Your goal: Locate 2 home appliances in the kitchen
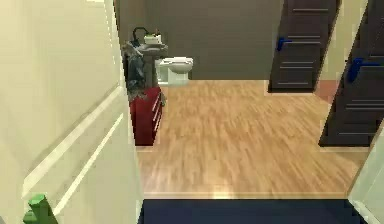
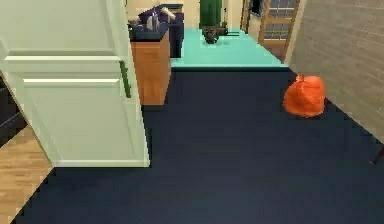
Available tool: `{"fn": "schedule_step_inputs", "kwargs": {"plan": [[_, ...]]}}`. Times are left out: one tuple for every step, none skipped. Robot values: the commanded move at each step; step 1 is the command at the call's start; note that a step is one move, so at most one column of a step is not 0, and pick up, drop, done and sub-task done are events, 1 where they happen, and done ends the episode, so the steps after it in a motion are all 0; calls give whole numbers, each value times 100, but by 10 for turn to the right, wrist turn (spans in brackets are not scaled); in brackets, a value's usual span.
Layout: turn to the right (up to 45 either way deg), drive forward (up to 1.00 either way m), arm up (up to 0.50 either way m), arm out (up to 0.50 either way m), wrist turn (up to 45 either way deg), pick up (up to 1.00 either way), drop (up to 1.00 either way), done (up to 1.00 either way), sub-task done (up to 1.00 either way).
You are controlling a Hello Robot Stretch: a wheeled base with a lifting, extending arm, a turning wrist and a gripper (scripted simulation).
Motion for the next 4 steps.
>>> {"fn": "schedule_step_inputs", "kwargs": {"plan": [[-450,0,0,0,0,0,0,0,0],[-450,0,0,0,0,0,0,0,0],[-450,0,0,0,0,0,0,0,0],[-450,0,0,0,0,0,0,0,0]]}}
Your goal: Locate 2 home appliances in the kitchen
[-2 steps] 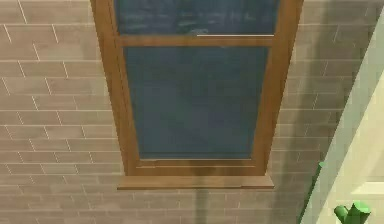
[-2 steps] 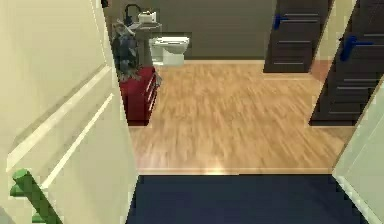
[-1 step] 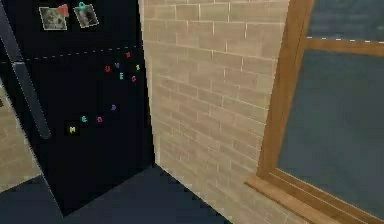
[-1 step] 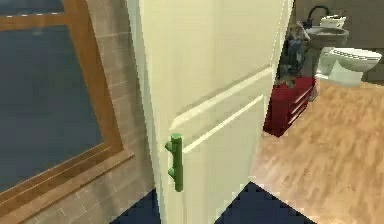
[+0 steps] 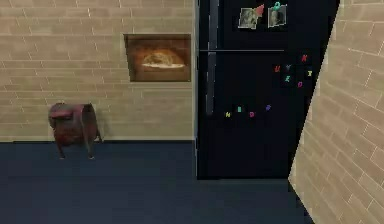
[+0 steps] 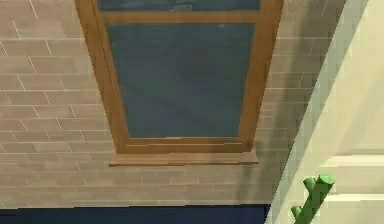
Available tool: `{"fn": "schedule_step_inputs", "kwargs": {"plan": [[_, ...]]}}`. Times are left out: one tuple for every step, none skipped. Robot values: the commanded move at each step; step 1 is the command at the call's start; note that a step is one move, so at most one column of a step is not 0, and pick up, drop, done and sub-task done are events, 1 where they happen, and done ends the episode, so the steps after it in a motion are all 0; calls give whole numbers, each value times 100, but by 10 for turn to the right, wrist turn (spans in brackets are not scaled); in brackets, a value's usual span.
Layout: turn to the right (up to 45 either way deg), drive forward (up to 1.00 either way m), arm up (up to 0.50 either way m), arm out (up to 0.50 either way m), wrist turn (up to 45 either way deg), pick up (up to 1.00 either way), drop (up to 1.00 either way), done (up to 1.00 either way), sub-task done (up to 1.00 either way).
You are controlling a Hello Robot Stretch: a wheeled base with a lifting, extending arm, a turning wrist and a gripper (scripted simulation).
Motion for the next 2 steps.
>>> {"fn": "schedule_step_inputs", "kwargs": {"plan": [[0,75,0,0,0,0,0,0,0],[210,0,0,0,0,0,0,0,0]]}}
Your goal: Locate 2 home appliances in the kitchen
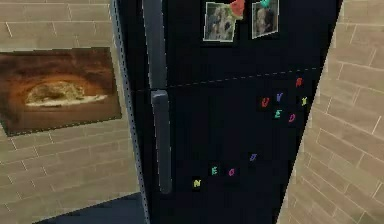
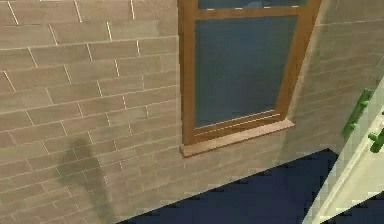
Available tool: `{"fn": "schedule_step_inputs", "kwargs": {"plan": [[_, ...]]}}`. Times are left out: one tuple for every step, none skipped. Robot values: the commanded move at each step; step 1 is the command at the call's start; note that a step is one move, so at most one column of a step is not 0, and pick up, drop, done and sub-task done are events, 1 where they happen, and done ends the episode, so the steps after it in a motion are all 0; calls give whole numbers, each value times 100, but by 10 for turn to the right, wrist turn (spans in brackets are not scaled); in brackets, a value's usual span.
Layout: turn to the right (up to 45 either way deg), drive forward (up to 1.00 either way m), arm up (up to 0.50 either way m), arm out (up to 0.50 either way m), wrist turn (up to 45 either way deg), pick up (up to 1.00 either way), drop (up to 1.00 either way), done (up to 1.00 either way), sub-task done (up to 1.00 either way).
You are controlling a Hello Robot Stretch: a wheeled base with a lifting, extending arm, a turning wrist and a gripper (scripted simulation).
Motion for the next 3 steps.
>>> {"fn": "schedule_step_inputs", "kwargs": {"plan": [[0,0,0,0,0,0,0,0,100],[-450,0,0,0,0,0,0,0,0],[-450,0,0,0,0,0,0,0,0]]}}
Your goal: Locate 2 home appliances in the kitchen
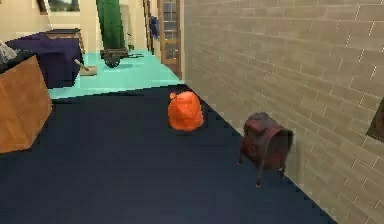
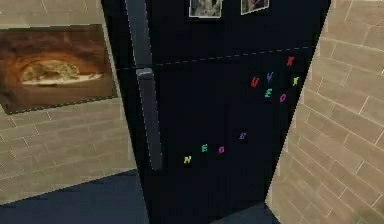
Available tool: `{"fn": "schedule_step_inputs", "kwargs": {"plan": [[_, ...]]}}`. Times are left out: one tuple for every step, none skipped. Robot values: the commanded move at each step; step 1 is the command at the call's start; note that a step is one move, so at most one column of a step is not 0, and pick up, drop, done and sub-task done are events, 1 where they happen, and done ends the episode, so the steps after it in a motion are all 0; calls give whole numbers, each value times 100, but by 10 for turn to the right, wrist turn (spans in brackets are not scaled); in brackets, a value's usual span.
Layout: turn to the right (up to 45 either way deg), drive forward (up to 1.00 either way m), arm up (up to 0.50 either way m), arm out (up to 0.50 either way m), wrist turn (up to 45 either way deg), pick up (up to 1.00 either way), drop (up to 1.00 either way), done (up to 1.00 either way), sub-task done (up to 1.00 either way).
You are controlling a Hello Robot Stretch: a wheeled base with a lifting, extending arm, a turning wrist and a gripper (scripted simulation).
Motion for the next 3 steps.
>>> {"fn": "schedule_step_inputs", "kwargs": {"plan": [[-420,0,0,0,0,0,0,0,0],[0,100,0,0,0,0,0,0,0],[0,100,0,0,0,0,0,0,0]]}}
